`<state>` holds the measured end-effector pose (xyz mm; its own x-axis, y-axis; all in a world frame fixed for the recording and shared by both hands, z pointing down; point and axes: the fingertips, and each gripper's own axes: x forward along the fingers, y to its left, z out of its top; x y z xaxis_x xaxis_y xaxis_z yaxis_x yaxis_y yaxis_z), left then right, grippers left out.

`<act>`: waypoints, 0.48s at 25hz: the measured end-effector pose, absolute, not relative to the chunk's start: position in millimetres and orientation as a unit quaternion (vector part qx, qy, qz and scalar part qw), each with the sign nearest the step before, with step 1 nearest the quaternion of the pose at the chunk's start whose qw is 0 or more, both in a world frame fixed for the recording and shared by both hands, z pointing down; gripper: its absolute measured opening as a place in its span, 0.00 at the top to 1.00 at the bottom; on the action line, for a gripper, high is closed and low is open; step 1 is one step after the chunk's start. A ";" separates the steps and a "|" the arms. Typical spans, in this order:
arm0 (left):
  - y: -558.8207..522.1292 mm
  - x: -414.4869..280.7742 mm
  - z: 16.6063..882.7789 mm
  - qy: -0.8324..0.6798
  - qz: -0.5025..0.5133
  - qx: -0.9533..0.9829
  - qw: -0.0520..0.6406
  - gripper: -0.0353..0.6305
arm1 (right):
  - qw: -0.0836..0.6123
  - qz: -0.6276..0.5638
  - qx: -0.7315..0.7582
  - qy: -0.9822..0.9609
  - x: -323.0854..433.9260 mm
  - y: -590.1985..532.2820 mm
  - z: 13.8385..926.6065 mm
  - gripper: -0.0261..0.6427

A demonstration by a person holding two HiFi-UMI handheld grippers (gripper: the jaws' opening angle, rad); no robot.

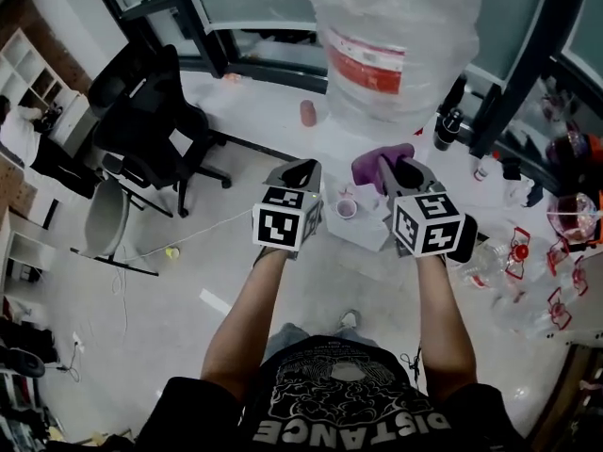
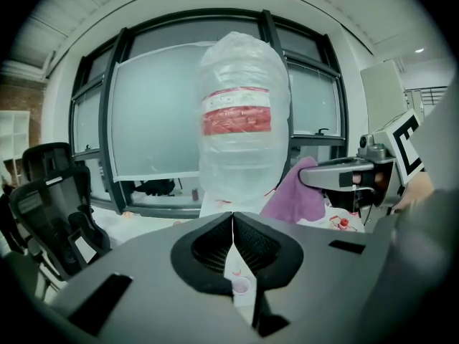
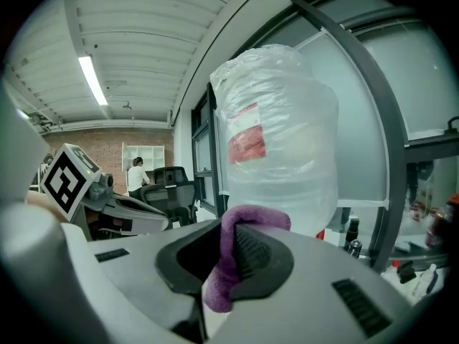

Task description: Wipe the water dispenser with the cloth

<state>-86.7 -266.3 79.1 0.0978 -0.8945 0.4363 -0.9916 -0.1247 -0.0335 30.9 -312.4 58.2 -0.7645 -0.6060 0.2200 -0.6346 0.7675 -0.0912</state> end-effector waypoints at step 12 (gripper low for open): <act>-312.9 -117.5 81.8 -0.568 0.183 0.793 0.118 0.91 | 0.090 0.091 0.410 -0.903 -5.9 -323.2 60.5 0.91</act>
<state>-117.5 -312.9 81.8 0.2868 -0.8587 0.4248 -0.9450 -0.3263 -0.0215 -5.9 -323.2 60.5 -0.6475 -0.7243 0.2370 -0.7571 0.6470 -0.0910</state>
